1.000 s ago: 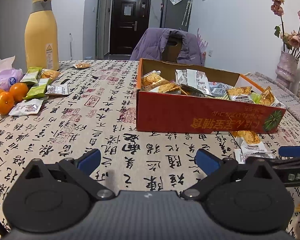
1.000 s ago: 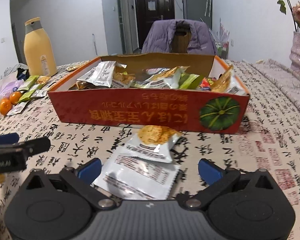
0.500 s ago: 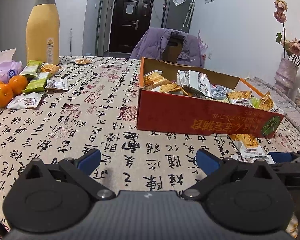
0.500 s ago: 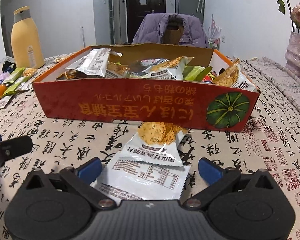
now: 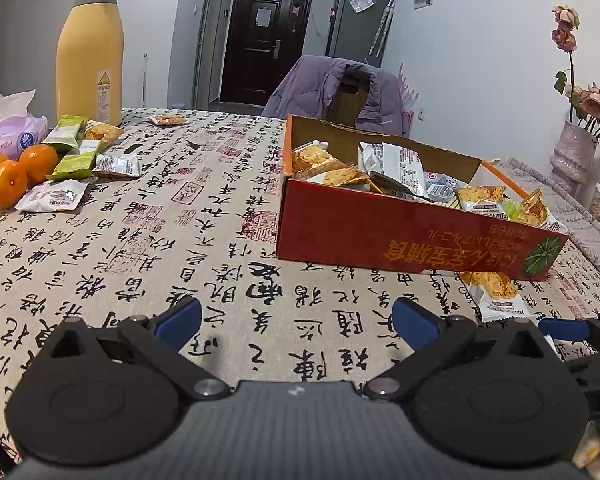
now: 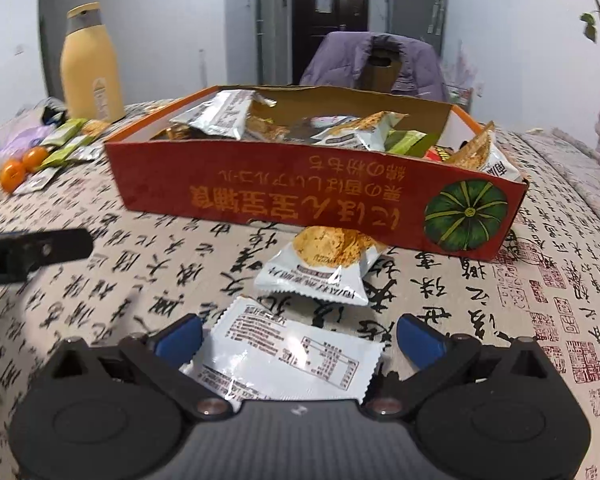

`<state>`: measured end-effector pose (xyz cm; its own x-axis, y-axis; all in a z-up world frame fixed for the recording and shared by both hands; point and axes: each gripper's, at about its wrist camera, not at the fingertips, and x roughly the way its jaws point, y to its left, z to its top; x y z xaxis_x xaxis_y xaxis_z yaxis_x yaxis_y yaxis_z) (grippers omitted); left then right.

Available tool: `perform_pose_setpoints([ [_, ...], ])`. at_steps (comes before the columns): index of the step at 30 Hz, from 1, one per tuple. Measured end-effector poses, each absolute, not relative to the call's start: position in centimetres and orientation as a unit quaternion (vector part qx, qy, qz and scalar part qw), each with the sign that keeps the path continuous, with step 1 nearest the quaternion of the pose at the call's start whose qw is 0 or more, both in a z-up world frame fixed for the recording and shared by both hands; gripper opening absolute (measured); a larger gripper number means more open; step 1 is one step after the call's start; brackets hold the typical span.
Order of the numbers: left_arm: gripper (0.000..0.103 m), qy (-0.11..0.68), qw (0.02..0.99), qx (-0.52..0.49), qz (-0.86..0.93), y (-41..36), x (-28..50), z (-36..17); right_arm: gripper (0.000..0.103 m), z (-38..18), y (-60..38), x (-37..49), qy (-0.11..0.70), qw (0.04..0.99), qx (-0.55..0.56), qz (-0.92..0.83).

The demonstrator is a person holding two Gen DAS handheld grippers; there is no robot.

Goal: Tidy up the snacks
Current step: 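Grasp a white snack packet from the table with the right gripper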

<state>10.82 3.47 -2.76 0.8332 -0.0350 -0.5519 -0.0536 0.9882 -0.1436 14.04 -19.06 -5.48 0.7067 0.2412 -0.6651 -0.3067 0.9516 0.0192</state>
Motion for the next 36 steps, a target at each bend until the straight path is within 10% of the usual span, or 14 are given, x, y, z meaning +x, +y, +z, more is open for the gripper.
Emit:
perform_pose_setpoints([
  [32,0.103,0.312,0.948,-0.062,-0.012,3.1,10.0,-2.6,0.097,-5.1,-20.7,10.3,0.325,0.913,-0.09,0.229],
  [36,0.103,0.309,0.949,-0.062,-0.015,3.0,9.7,-2.4,0.08,-5.0,-21.3,11.0,0.328,0.914,-0.071,0.23],
])
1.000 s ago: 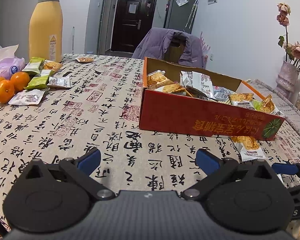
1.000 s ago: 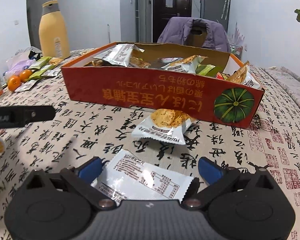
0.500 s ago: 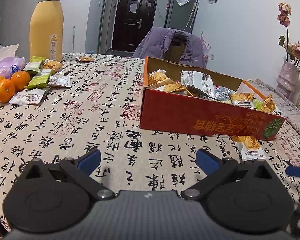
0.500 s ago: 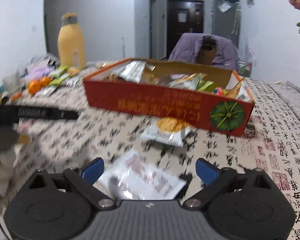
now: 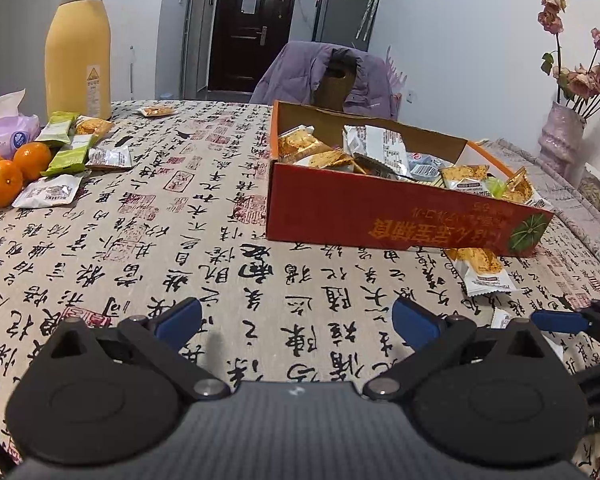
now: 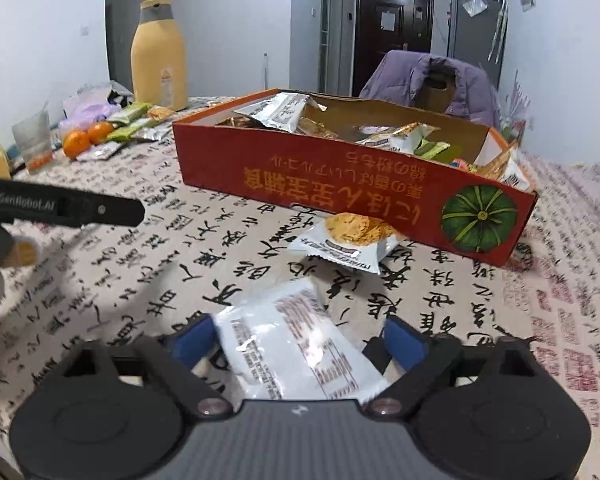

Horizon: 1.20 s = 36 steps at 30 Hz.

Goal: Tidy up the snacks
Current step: 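Grasp a white snack packet from the table with the right gripper, then grasp a white cookie packet with the left gripper while the right gripper holds its packet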

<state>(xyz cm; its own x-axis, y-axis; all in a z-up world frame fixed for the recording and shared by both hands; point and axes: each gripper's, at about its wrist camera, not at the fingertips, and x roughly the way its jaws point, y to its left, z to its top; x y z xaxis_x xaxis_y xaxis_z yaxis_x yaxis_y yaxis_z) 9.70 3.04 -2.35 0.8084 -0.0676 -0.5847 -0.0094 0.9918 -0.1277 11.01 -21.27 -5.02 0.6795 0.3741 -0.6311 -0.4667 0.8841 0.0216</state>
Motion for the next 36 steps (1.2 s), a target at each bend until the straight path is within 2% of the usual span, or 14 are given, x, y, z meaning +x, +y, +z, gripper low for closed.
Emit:
perform_pose_setpoints([
  [4,0.103,0.307,0.949,-0.064,-0.022,2.8,9.5,-2.2,0.061,-4.9,-22.0,10.8,0.324,0.918,-0.065,0.221],
  [13,0.103,0.307,0.949,-0.063,-0.033,1.9,9.0,-1.9,0.047,-4.8,-22.1,9.5,0.31,0.924,-0.071,0.211],
  [24,0.103,0.311,0.948,-0.052,-0.046,-0.1,9.4,-1.3,0.045,-3.7,-24.7,8.9,0.279,0.942,-0.032,0.182],
  [36,0.103,0.31,0.947,-0.017,-0.077,-6.6,11.4,-0.4,0.045,-2.7,-30.0,11.1,0.243,0.962,0.011,0.125],
])
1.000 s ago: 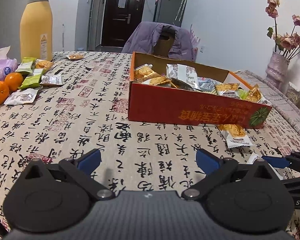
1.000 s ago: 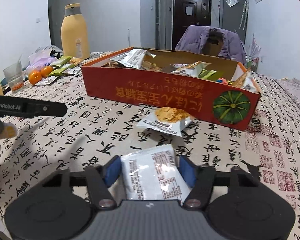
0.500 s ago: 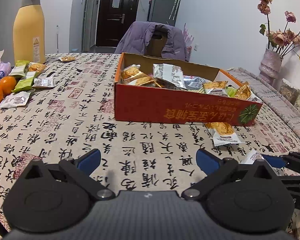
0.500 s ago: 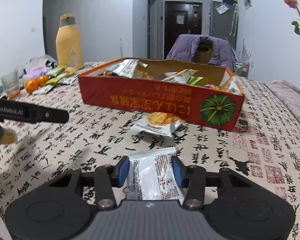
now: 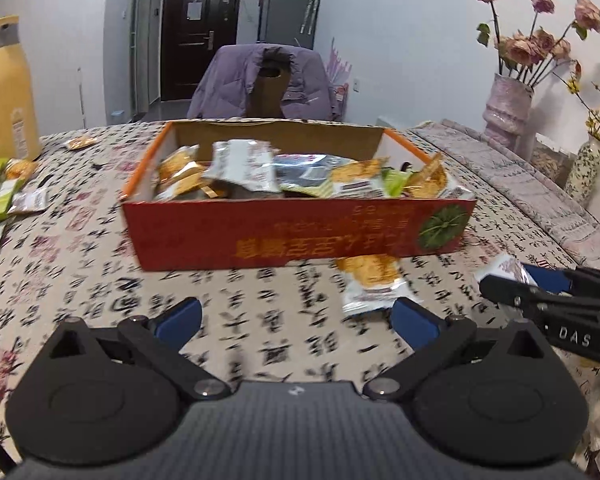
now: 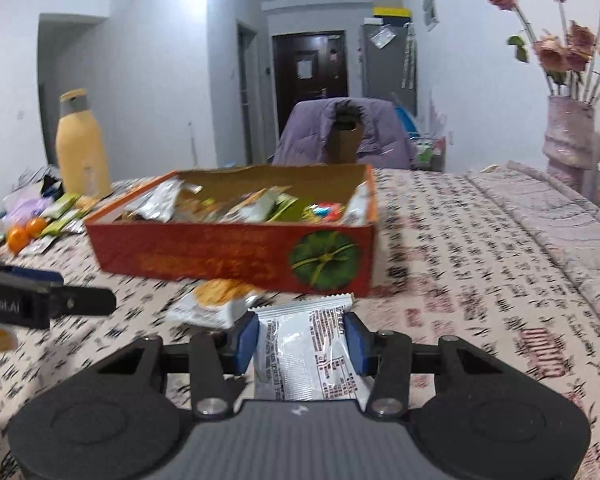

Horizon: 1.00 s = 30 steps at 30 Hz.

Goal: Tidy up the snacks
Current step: 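Grasp a white cookie packet with the left gripper while the right gripper holds its packet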

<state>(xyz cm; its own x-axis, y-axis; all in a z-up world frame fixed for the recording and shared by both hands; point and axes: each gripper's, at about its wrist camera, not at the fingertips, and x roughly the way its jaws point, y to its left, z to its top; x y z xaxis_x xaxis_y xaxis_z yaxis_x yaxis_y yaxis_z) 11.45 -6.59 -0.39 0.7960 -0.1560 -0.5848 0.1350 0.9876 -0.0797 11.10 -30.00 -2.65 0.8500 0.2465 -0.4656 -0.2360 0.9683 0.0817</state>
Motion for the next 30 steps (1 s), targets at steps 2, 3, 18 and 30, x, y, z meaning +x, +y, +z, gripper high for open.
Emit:
perform_pose_setpoints([
  [2,0.103,0.313,0.946,-0.015,-0.079,-7.6,12.0,-0.4,0.045,-2.5,-30.8,11.5,0.239,0.964,0.015,0.118],
  [3,0.103,0.315,0.946,-0.013,-0.08,-8.1,12.3,-0.4,0.045,-2.5,-31.1,11.7,0.237,0.965,0.018,0.114],
  [18,0.096,0.347,0.936,0.011,-0.053,-13.6,17.3,-1.8,0.045,-2.7,-34.1,14.0,0.234,0.969,0.033,0.076],
  [30,0.058,0.375,0.926,0.012,-0.04,-14.5,18.7,-3.6,0.045,-3.0,-34.1,14.3,0.237,0.968,0.035,0.076],
])
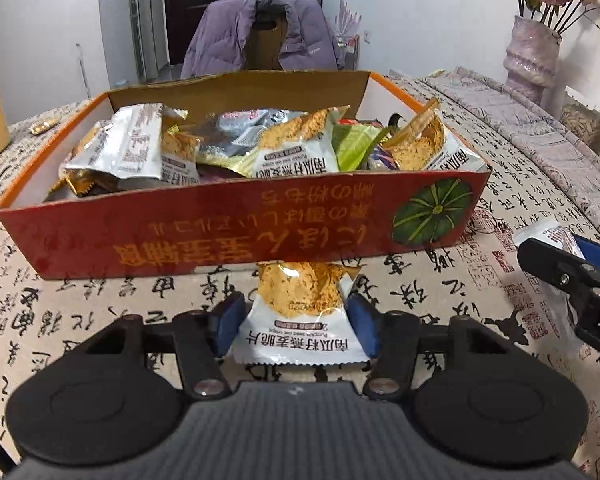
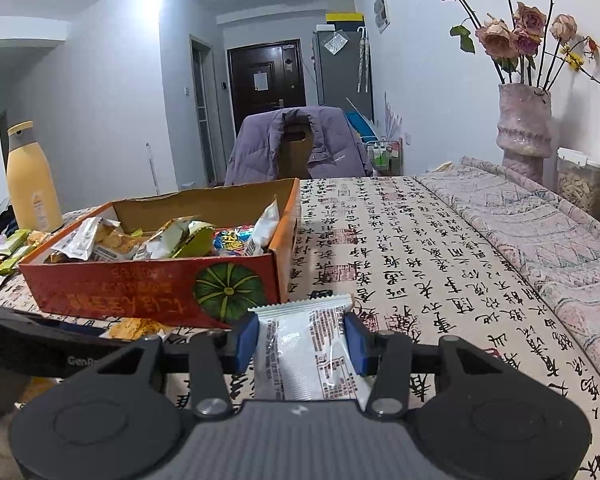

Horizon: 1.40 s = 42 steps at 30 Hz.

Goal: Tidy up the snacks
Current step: 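Grasp a white cookie packet with the left gripper while the right gripper holds its packet, then carry both packets over the open orange box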

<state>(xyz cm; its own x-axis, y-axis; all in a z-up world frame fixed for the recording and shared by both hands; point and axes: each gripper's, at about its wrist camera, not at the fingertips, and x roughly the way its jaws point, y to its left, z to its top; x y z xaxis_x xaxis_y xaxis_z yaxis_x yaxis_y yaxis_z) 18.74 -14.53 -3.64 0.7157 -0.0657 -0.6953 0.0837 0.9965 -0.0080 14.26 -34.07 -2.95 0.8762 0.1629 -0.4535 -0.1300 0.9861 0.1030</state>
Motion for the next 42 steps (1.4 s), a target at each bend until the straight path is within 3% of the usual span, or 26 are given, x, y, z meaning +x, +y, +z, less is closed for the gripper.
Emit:
perform_pose_setpoints([
  [14,0.053,0.349,0.936,0.002,-0.049,-13.3,16.5,-2.6,0.046,-2.6,-33.7,13.6,0.232,0.969,0.034,0.078],
  [30,0.053,0.256,0.965,-0.015,-0.051,-9.9,13.1,2.6,0.046,0.0,-30.2,13.2,0.202,0.972,0.023,0.118],
  [42,0.053,0.206,0.978,-0.027,-0.018,-7.0,15.7,6.3,0.046,2.8,-26.6,16.8,0.175,0.974,0.016,0.142],
])
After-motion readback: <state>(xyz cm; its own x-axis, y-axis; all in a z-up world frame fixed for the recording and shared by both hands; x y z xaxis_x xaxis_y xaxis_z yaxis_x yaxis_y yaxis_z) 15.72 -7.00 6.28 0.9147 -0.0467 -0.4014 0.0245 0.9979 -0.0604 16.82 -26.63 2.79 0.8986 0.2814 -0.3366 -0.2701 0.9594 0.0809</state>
